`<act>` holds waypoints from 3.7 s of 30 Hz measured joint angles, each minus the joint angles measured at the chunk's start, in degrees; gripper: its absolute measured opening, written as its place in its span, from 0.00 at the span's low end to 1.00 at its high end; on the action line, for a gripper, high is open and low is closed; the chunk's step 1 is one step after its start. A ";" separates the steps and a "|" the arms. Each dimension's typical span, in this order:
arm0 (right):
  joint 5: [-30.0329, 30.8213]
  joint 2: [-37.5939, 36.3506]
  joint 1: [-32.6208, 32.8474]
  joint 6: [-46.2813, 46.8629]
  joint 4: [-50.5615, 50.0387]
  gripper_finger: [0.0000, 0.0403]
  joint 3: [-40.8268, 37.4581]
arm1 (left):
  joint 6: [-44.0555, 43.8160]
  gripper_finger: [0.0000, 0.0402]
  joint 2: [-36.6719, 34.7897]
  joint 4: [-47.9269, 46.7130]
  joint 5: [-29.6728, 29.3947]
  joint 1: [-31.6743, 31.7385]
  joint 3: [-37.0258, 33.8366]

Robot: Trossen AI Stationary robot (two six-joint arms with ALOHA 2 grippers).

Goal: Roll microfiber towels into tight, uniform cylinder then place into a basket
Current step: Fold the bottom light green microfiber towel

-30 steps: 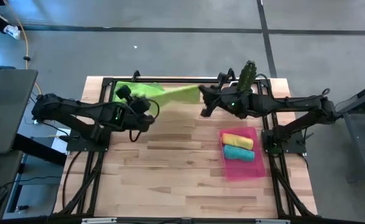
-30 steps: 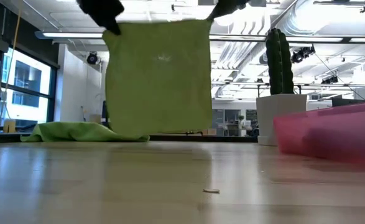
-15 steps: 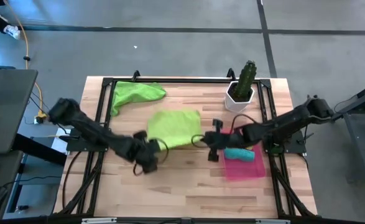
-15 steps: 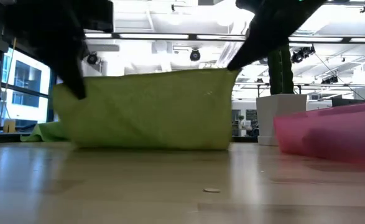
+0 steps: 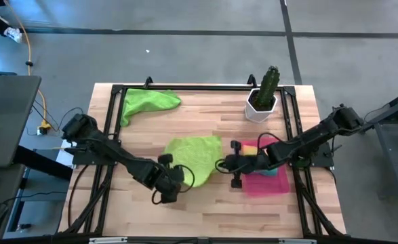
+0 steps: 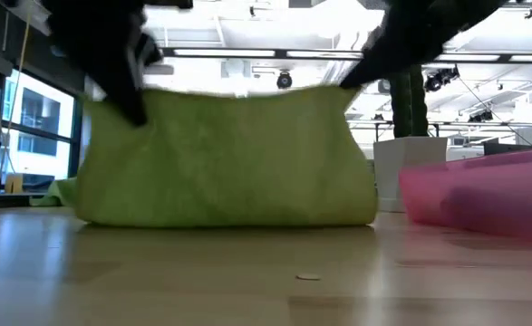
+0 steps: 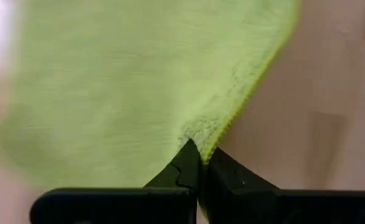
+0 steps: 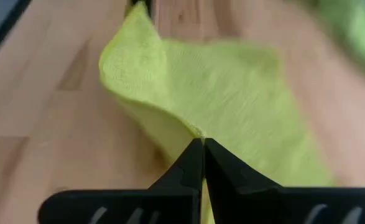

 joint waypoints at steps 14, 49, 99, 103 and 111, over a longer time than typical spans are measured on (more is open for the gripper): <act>28.27 -0.04 -13.85 -58.23 0.47 0.00 16.47 | 14.39 0.00 -1.95 -43.56 -49.17 8.53 15.27; 43.77 -0.02 -10.08 -54.64 -6.89 0.00 19.92 | 15.14 0.00 0.76 -45.68 -61.66 9.66 19.71; -1.45 11.59 -14.51 -6.31 -47.76 0.00 30.46 | -1.10 0.00 -3.50 -20.19 -7.01 10.45 5.60; -5.82 15.71 -8.24 -2.18 -47.58 0.00 30.46 | -7.37 0.00 -3.52 -14.50 -3.10 2.81 1.62; -12.90 21.12 -0.93 0.03 -37.73 0.00 30.46 | -6.00 0.00 -3.54 -0.71 5.81 -5.25 -3.60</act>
